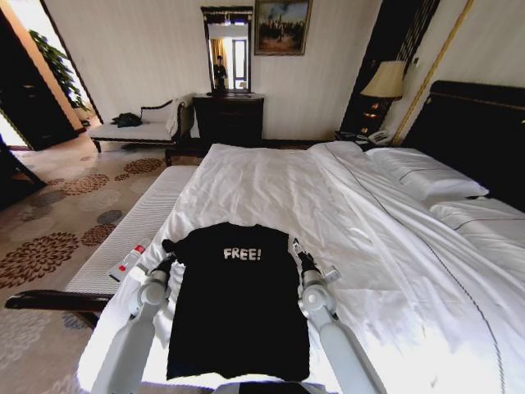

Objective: Fold the clothes on the bed.

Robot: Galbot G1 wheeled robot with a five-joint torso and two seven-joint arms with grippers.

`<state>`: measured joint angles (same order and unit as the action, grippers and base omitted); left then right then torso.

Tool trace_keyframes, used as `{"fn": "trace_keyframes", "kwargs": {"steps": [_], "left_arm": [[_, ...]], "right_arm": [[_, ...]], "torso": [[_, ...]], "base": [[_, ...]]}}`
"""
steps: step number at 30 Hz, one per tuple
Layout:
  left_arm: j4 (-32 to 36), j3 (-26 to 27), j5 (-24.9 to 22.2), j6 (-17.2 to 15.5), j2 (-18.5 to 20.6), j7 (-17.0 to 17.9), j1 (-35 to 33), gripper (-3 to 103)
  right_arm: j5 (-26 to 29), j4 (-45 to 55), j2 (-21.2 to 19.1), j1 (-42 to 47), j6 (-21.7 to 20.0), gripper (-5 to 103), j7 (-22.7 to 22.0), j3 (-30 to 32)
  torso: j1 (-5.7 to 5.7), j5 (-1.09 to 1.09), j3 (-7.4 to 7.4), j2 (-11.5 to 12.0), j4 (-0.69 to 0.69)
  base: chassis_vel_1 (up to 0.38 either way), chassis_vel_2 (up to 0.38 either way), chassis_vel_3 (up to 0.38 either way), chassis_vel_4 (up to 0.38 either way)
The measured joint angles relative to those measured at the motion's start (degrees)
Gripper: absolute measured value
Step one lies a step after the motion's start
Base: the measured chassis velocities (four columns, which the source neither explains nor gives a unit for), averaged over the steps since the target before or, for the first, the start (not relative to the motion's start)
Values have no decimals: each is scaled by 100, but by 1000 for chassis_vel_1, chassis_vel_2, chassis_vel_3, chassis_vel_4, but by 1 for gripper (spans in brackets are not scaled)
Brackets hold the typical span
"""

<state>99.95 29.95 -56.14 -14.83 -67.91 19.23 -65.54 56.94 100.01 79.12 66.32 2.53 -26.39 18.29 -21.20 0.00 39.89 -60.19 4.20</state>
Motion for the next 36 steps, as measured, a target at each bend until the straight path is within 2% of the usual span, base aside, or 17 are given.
{"fn": "trace_keyframes", "kwargs": {"steps": [5,9,19,30,36], "left_arm": [[95,-444,232,1,314,-14,98,2],[154,-1027,485,9,721,-59,259,2],[237,-1830,761,27,1143,-172,384,2],[258,-2088,1195,164,1503,-458,220,2],[294,-2127,1464,312,1730,-758,106,2]], "right_arm": [[-21,-10,14,1,-1,100,0,-3],[-42,2,18,23,-2,100,0,5],[-102,10,41,76,-2,100,0,18],[-177,-6,98,94,-2,100,2,-23],[-198,-6,116,98,1,100,7,-41]], "torso": [[0,0,0,0,0],[0,0,0,0,0],[0,-1,0,0,0],[0,-1,0,0,0],[0,-1,0,0,0]], "base": [[0,0,0,0],[0,0,0,0],[0,0,0,0],[0,0,0,0],[0,0,0,0]]}}
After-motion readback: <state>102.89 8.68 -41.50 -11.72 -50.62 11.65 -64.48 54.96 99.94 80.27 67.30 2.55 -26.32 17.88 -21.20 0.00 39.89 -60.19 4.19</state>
